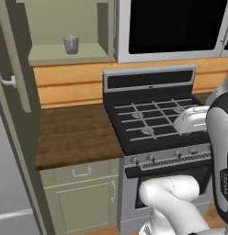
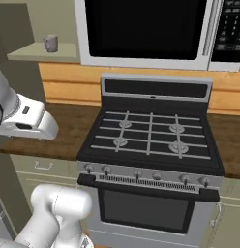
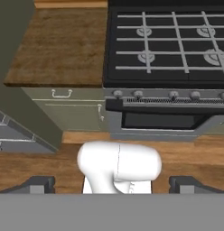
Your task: Gather all objects into one cabinet and sort the glasses and bowls to opposite sides.
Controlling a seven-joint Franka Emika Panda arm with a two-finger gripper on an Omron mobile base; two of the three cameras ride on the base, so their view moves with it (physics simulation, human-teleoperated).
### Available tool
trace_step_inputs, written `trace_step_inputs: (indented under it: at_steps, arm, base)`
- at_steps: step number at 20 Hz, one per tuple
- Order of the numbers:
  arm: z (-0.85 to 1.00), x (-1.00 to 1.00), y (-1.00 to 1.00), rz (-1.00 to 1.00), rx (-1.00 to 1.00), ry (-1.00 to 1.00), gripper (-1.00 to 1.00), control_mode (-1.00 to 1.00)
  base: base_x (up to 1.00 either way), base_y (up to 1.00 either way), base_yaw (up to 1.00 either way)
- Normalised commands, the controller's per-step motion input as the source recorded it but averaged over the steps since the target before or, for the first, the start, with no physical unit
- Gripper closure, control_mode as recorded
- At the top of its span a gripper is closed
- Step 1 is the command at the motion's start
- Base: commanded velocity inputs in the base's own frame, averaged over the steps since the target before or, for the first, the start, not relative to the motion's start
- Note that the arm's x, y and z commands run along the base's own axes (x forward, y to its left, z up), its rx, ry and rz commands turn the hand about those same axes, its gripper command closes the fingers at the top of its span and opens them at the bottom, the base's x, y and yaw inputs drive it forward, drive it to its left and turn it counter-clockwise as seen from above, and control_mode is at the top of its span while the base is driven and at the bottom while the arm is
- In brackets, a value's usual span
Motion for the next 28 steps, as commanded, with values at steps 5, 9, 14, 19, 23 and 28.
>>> trace_step_inputs:
  at_steps: [5, 9, 14, 19, 23, 28]
  arm:
    - [0.0, 0.0, 0.0, 0.0, 0.0, 0.0, -1.0, 1.0]
    - [0.0, 0.0, 0.0, 0.0, 0.0, 0.0, -1.0, 1.0]
    - [0.0, 0.0, 0.0, 0.0, 0.0, 0.0, -1.0, 1.0]
    - [0.0, 0.0, 0.0, 0.0, 0.0, 0.0, -1.0, 1.0]
    - [0.0, 0.0, 0.0, 0.0, 0.0, 0.0, -1.0, 1.0]
    - [0.0, 0.0, 0.0, 0.0, 0.0, 0.0, -1.0, 1.0]
  base:
    - [0.31, 0.44, 0.08]
    - [0.46, 0.47, 0.03]
    - [0.42, 0.4, 0.0]
    - [0.24, 0.39, 0.0]
    - [0.2, 0.47, 0.0]
    - [0.34, 0.42, 0.0]
